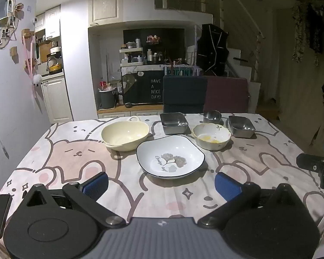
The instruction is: Organize plates and bowls
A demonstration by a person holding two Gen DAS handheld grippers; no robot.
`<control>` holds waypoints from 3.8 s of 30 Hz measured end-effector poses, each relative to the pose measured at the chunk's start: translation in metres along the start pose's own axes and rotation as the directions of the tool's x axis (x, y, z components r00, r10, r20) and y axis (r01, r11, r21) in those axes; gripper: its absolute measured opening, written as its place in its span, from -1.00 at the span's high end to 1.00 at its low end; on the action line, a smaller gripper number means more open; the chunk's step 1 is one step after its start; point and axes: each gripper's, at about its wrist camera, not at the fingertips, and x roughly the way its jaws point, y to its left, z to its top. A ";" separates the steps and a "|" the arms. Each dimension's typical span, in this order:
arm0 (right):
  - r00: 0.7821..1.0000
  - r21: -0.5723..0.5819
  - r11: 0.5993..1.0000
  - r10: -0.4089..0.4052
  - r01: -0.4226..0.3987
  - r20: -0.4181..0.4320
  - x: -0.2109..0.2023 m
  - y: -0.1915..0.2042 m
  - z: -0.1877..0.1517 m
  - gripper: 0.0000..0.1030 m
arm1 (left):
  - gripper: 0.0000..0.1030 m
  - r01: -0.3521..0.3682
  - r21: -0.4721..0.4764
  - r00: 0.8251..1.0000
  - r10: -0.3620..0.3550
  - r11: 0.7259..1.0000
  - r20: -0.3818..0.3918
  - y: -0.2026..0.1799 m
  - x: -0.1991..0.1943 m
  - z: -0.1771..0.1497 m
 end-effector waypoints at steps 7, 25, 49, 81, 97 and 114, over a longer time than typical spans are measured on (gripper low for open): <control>1.000 0.001 1.000 0.000 0.000 -0.008 0.002 -0.002 0.001 -1.00 | -1.00 0.004 -0.006 1.000 -0.004 1.000 0.005 0.000 -0.001 0.000; 1.000 0.014 1.000 0.007 -0.007 -0.010 0.000 0.000 0.000 -1.00 | -1.00 0.002 -0.005 1.000 -0.002 1.000 0.001 0.000 0.000 0.000; 1.000 0.018 1.000 0.011 -0.011 -0.013 0.001 0.000 0.000 -1.00 | -1.00 0.003 -0.004 1.000 -0.003 1.000 -0.001 0.000 0.000 0.000; 1.000 0.019 1.000 0.012 -0.011 -0.017 0.002 0.000 0.000 -1.00 | -1.00 0.004 -0.004 1.000 -0.004 1.000 -0.003 0.000 0.000 0.000; 1.000 0.019 1.000 0.011 -0.011 -0.020 0.002 0.000 0.000 -1.00 | -1.00 0.003 -0.005 1.000 -0.003 1.000 -0.005 0.000 0.001 0.000; 0.995 -0.003 0.998 0.056 -0.056 -0.084 0.045 0.010 0.012 -1.00 | -1.00 -0.058 -0.068 0.997 0.055 0.996 -0.049 0.013 0.047 0.019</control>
